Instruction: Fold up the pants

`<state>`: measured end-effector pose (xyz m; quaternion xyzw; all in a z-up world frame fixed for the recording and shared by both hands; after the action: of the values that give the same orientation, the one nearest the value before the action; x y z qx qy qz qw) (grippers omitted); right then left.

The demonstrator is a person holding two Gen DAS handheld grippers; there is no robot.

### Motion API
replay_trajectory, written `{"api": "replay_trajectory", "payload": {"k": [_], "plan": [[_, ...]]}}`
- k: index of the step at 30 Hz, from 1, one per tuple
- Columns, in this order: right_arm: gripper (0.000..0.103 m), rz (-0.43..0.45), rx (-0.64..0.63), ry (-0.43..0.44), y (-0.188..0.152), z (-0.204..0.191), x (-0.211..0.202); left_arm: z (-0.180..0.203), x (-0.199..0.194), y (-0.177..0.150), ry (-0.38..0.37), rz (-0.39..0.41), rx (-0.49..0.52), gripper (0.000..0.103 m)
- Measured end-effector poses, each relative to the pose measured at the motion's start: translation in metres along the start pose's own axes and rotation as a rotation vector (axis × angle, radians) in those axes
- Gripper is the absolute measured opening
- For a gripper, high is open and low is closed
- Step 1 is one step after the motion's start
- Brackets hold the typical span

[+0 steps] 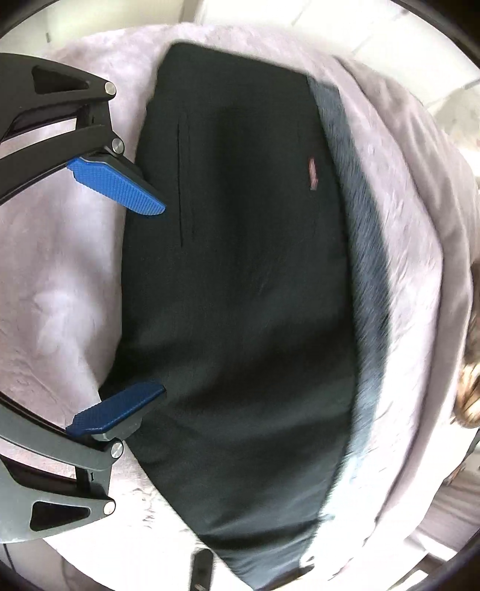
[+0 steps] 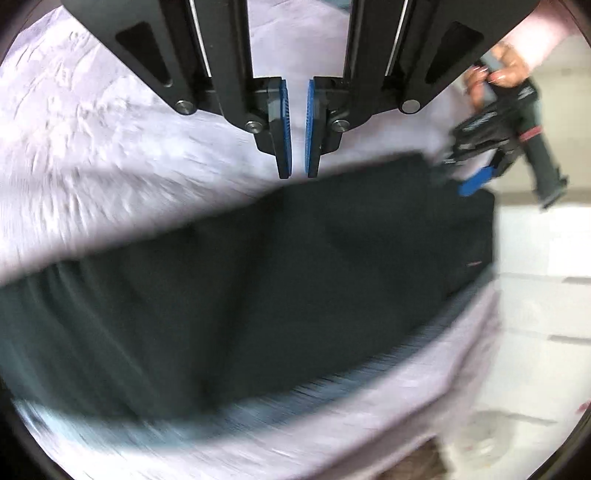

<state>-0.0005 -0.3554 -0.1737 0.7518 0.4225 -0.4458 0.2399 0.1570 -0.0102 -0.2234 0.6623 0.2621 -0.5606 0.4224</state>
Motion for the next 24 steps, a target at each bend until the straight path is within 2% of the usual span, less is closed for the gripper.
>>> {"api": "replay_trajectory", "payload": {"k": [1, 3, 8, 10, 12, 15, 20, 24], "plan": [[0.016, 0.000, -0.047, 0.018, 0.008, -0.018, -0.007, -0.009, -0.007, 0.002, -0.001, 0.015, -0.025, 0.093], [0.021, 0.004, -0.140, 0.053, 0.025, -0.053, -0.018, -0.030, -0.020, 0.007, 0.000, 0.049, -0.079, 0.093], [0.025, -0.019, -0.395, 0.194, 0.075, -0.175, -0.016, -0.097, -0.029, 0.019, 0.072, 0.105, -0.206, 0.093], [0.043, -0.056, -0.494, 0.222, 0.092, -0.221, 0.002, -0.126, -0.021, 0.020, 0.101, 0.104, -0.261, 0.093], [0.049, -0.107, -0.578, 0.236, 0.105, -0.257, 0.028, -0.147, -0.009, 0.018, 0.124, 0.102, -0.313, 0.093], [0.049, -0.195, -0.689, 0.225, 0.105, -0.316, 0.088, -0.176, 0.022, 0.000, 0.153, 0.039, -0.386, 0.093], [0.049, -0.260, -0.907, 0.074, 0.095, -0.375, 0.181, -0.177, 0.030, -0.012, 0.156, 0.099, -0.372, 0.093], [0.049, -0.289, -0.991, 0.047, 0.086, -0.396, 0.211, -0.179, 0.030, -0.018, 0.151, 0.125, -0.381, 0.093]]}}
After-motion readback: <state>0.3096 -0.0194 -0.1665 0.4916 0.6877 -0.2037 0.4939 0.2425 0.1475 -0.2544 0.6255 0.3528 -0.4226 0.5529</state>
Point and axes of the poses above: each gripper's, at about its wrist camera, not at the fingertips, and x roughly the way its jaws point, z to its right, y to its top, the point moved 5 cm from there along x, roughly the way its jaws point, and after that the axes turned 5 degrees about x, right-handed, at the moved point
